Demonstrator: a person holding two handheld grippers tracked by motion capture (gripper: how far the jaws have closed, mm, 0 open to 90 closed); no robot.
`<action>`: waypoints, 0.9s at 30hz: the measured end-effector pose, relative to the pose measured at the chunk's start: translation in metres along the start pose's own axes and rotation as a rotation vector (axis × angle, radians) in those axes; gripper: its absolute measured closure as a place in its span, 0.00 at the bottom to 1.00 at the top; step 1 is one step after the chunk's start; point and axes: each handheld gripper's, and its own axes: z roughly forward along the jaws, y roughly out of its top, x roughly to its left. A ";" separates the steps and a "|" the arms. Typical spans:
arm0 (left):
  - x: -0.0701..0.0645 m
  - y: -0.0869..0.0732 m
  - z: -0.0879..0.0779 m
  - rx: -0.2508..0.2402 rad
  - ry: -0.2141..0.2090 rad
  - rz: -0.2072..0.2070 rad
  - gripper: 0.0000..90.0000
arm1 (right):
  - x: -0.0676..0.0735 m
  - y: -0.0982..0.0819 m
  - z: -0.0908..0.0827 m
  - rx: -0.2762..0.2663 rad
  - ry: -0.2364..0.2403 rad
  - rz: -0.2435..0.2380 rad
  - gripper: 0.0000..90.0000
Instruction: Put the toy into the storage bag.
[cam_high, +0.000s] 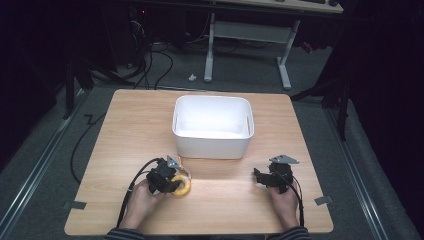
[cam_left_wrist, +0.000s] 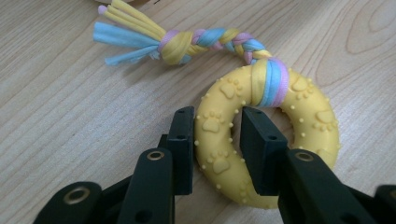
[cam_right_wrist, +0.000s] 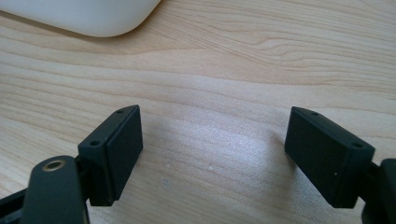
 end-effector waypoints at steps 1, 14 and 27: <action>0.000 0.000 -0.001 0.000 0.000 0.002 0.74 | 0.000 0.000 0.000 0.000 0.000 0.000 0.22; 0.000 -0.003 -0.017 -0.050 -0.005 -0.021 0.74 | 0.000 0.000 0.000 0.000 0.000 0.000 0.22; 0.005 -0.008 -0.032 -0.087 -0.018 -0.063 0.74 | 0.000 0.000 0.000 -0.001 0.000 -0.003 0.22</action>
